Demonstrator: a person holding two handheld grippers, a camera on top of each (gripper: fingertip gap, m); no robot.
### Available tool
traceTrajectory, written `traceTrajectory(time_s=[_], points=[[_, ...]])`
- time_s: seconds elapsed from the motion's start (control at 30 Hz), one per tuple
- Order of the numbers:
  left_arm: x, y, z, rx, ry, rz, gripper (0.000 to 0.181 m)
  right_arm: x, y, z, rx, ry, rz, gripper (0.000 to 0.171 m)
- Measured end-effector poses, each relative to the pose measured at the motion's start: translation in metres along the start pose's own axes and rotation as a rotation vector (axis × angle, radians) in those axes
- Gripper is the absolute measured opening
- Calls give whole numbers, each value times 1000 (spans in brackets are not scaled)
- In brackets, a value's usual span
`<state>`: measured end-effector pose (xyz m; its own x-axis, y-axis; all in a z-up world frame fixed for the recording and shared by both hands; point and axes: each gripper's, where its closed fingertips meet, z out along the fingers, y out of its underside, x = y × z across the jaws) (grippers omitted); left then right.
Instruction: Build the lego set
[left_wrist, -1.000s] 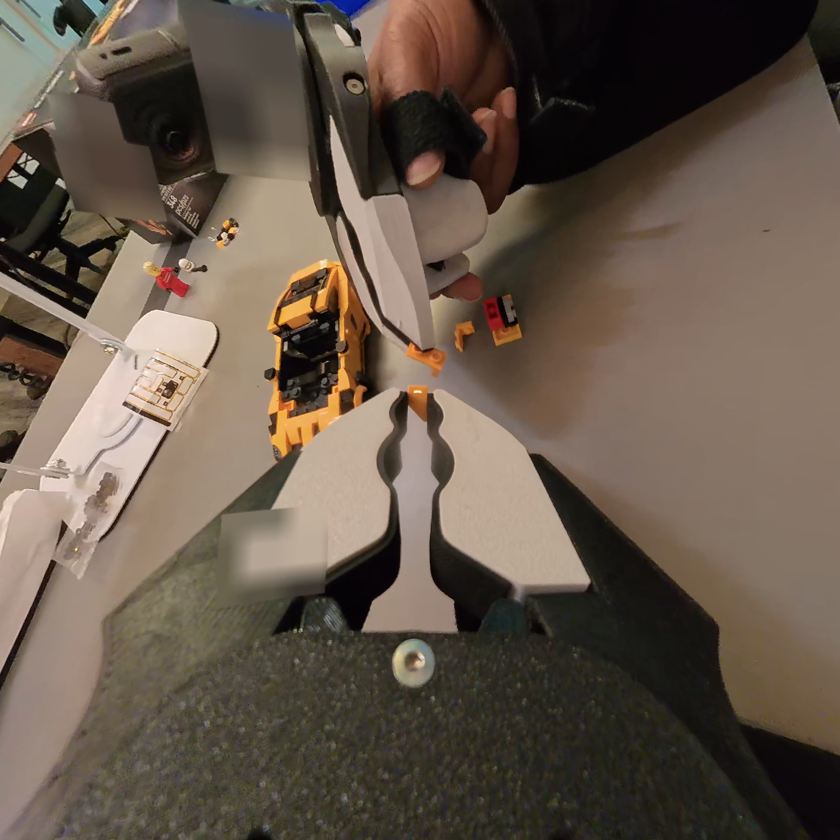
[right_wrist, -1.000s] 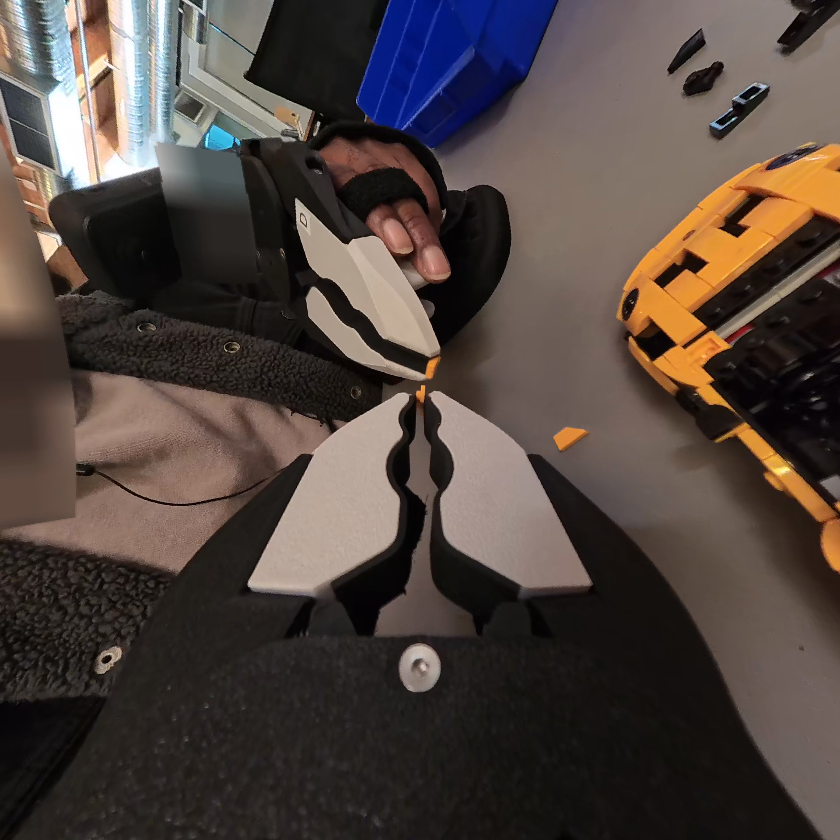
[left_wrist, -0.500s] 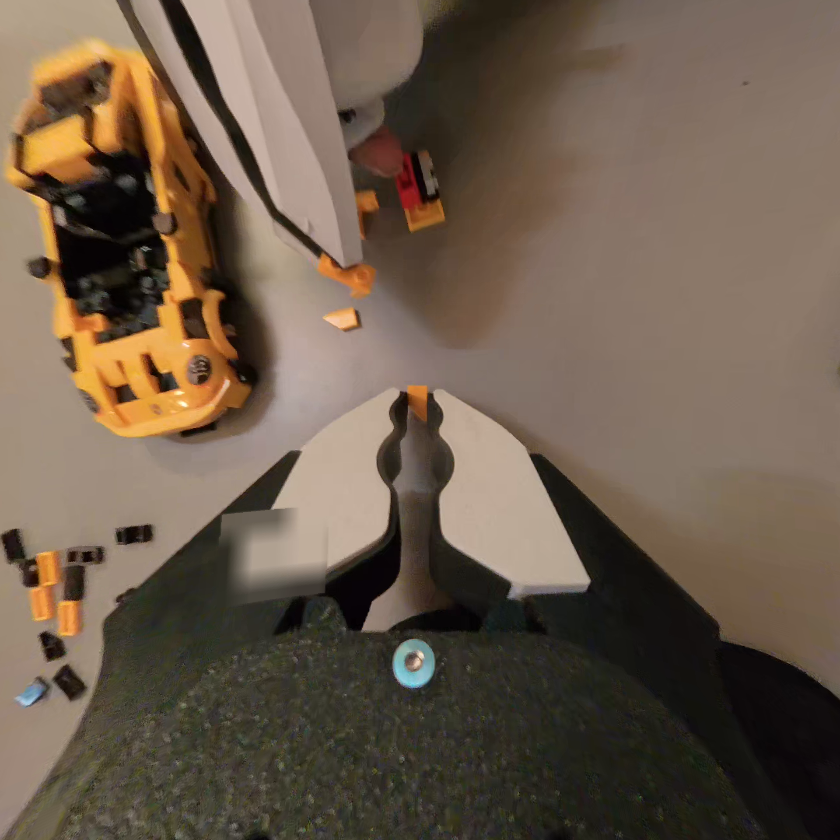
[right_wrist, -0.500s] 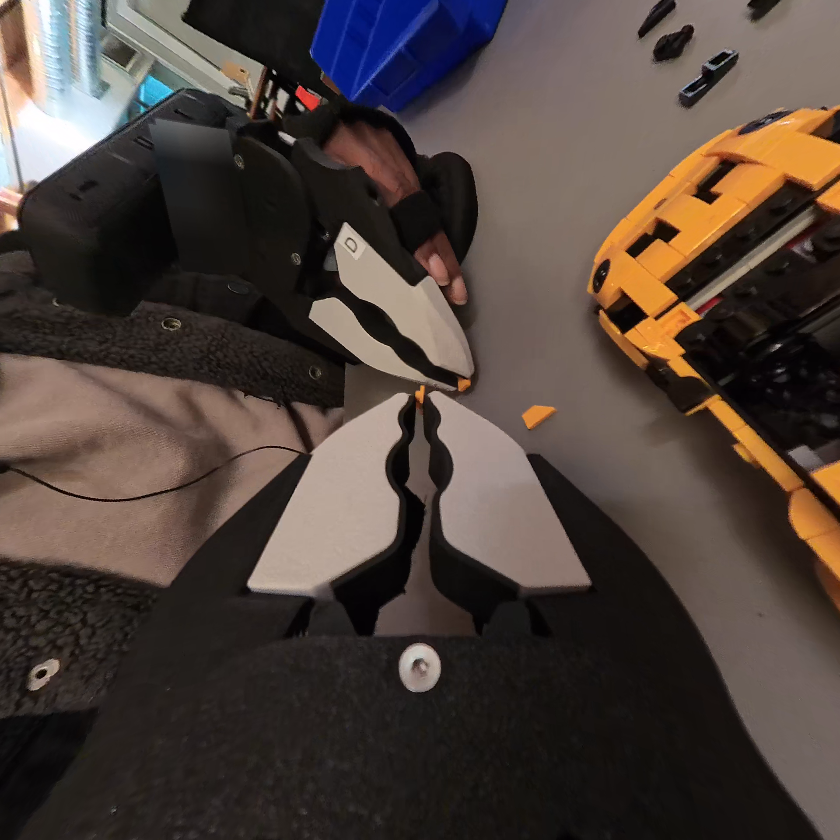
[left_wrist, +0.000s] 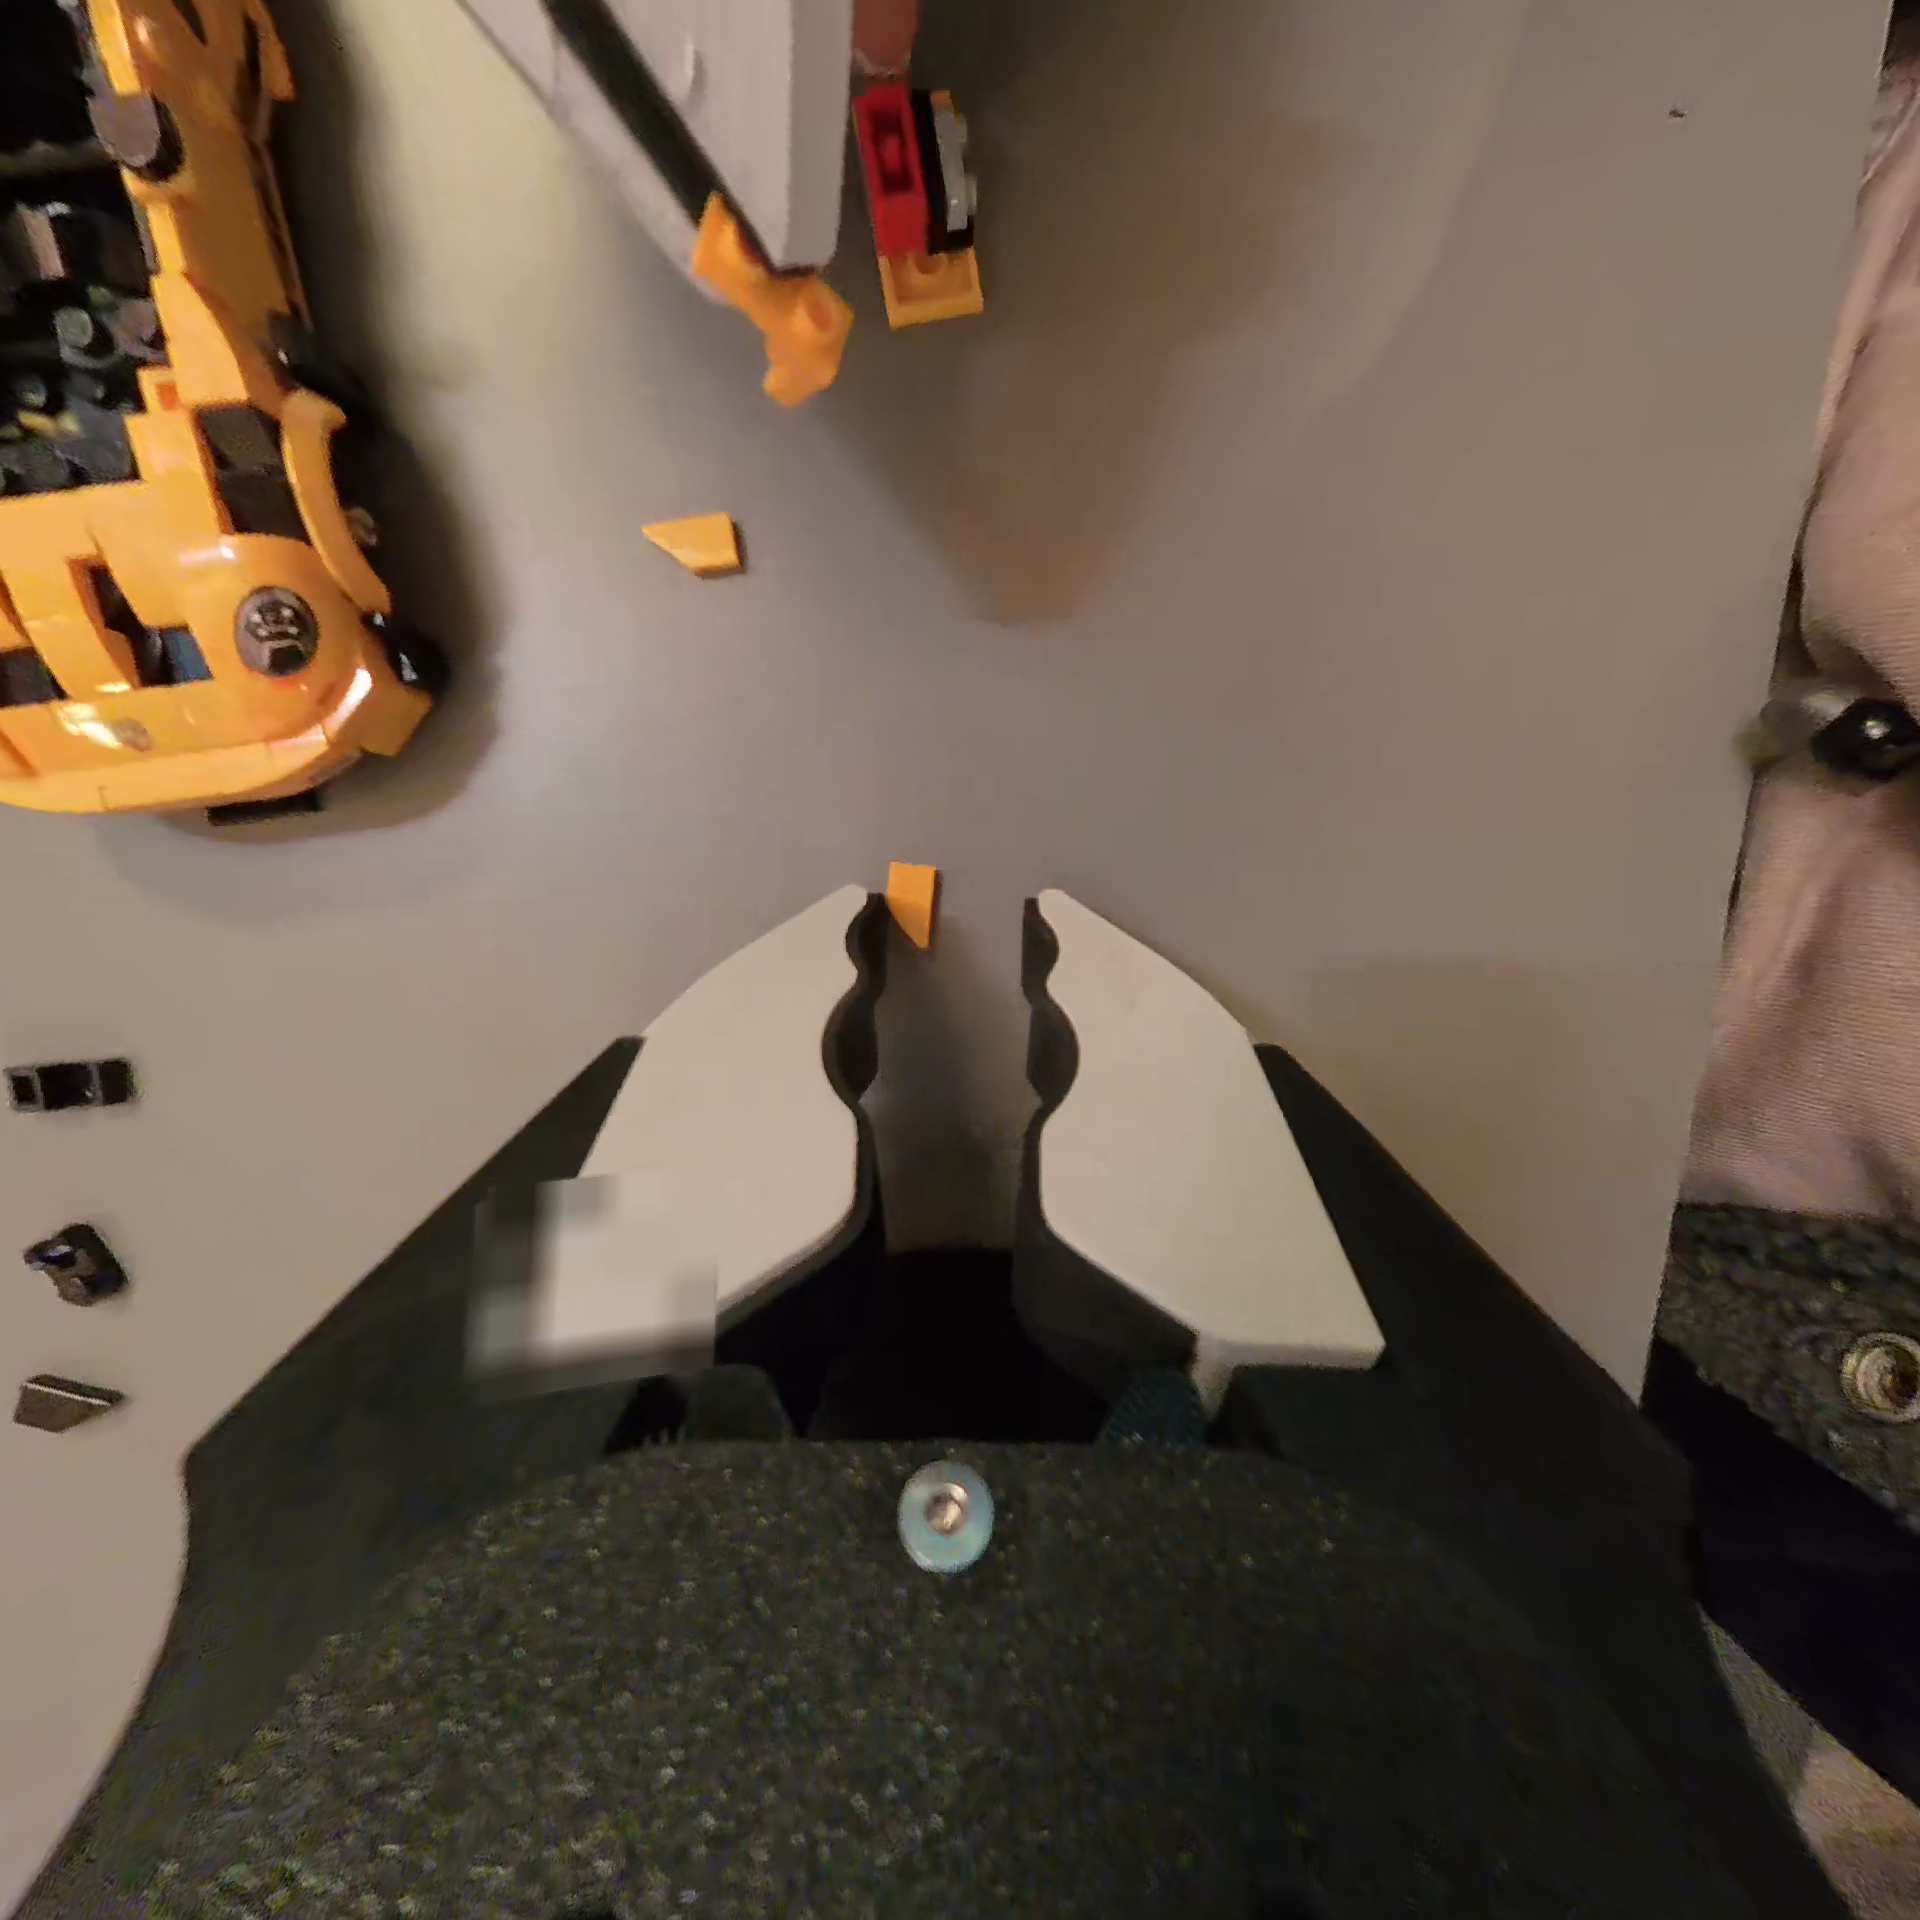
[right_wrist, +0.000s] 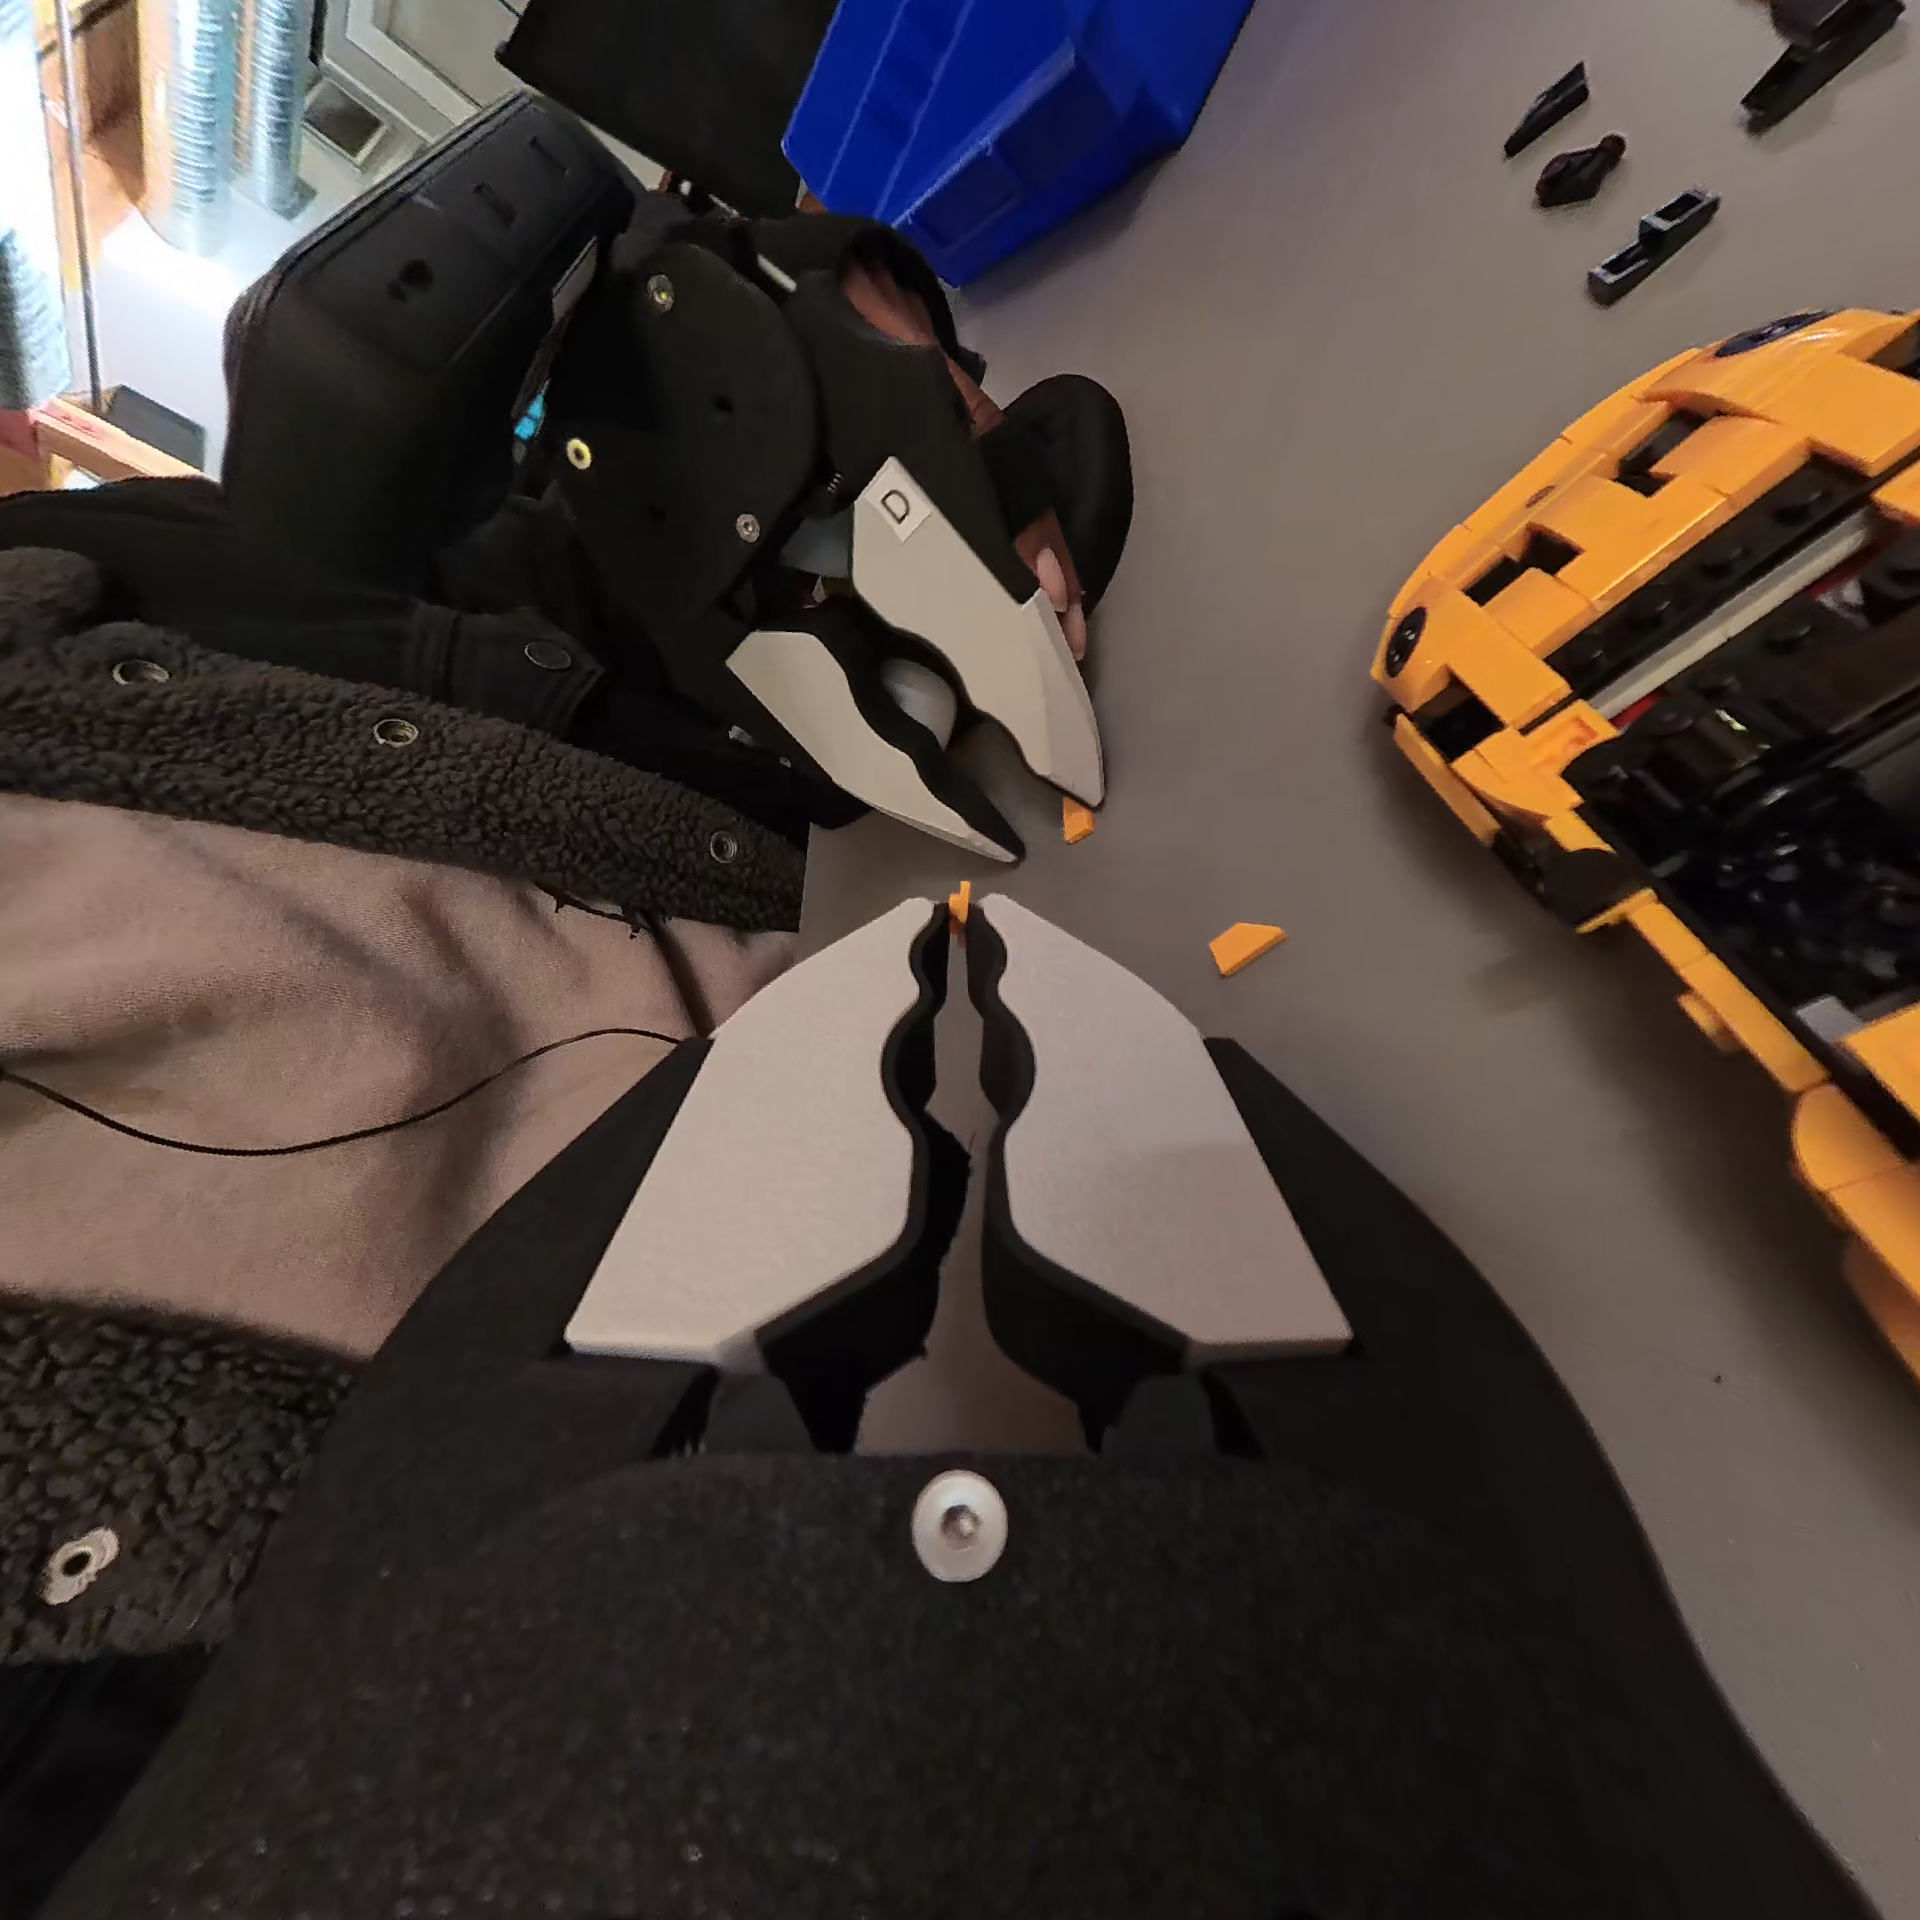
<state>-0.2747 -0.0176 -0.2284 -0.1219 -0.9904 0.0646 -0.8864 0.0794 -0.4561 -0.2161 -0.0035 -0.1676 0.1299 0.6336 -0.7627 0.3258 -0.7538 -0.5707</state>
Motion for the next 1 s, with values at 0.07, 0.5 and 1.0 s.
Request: traceTrajectory(time_s=[0.07,0.5,1.0], points=[[1,3,-2,-17,3,-20,28,-2,0,-1,2,-4,-7,3],[28,-13,6,59,98,-29,30,-7,0,0,1,-13,-35,3],[-5,-2,-7,11,16,63,32,-9,0,-2,11,-21,-49,2]])
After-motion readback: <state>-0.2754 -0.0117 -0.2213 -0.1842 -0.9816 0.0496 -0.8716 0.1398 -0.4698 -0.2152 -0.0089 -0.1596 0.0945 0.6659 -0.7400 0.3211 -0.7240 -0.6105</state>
